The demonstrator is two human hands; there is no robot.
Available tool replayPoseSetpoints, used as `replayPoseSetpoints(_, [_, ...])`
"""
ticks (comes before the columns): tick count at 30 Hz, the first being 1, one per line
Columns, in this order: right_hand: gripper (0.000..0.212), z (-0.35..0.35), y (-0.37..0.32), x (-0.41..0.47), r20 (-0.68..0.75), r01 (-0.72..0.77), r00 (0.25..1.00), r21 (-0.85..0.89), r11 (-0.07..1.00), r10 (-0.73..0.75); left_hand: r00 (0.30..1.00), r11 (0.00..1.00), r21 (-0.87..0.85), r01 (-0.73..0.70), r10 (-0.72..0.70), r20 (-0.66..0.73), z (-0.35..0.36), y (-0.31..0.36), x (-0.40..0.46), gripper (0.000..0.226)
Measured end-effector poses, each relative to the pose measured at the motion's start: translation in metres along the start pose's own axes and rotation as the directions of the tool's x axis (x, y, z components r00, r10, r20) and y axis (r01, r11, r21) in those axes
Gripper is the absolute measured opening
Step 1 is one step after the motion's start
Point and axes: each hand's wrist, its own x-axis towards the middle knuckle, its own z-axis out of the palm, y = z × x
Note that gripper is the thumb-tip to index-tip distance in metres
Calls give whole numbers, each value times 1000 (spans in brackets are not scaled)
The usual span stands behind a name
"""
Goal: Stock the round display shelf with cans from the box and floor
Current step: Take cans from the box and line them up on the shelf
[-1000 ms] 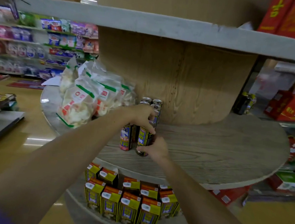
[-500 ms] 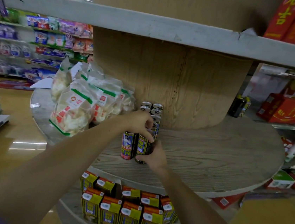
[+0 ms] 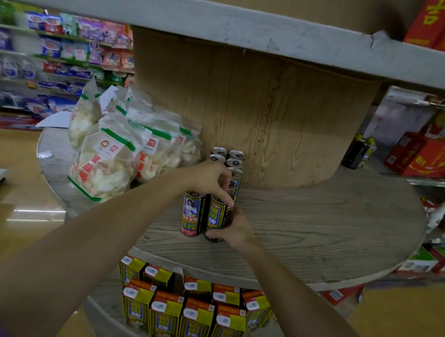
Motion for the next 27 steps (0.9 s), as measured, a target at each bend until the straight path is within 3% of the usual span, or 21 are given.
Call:
replayPoseSetpoints(10, [104, -9, 10, 21, 90, -19, 996, -57, 998, 24, 991, 998, -56, -26, 18, -136, -18, 7, 3, 23])
replayPoseSetpoints(13, [83, -29, -15, 4, 86, -1, 996, -113, 994, 10, 993, 998, -46, -40, 34, -110, -17, 19, 10, 20])
replayPoseSetpoints(18, [26, -69, -35, -16, 18, 61, 998, -139, 988, -59, 990, 996, 5, -93, 93, -109, -7, 48, 33, 15])
replayPoseSetpoints(23, [19, -119, -26, -35, -125, 38, 991, -133, 990, -54, 982, 984, -31, -177, 174, -76, 11, 97, 60, 13])
replayPoseSetpoints(27, [27, -169, 4, -64, -213, -10, 977, -109, 994, -13, 967, 967, -39, -251, 248, -56, 36, 148, 84, 6])
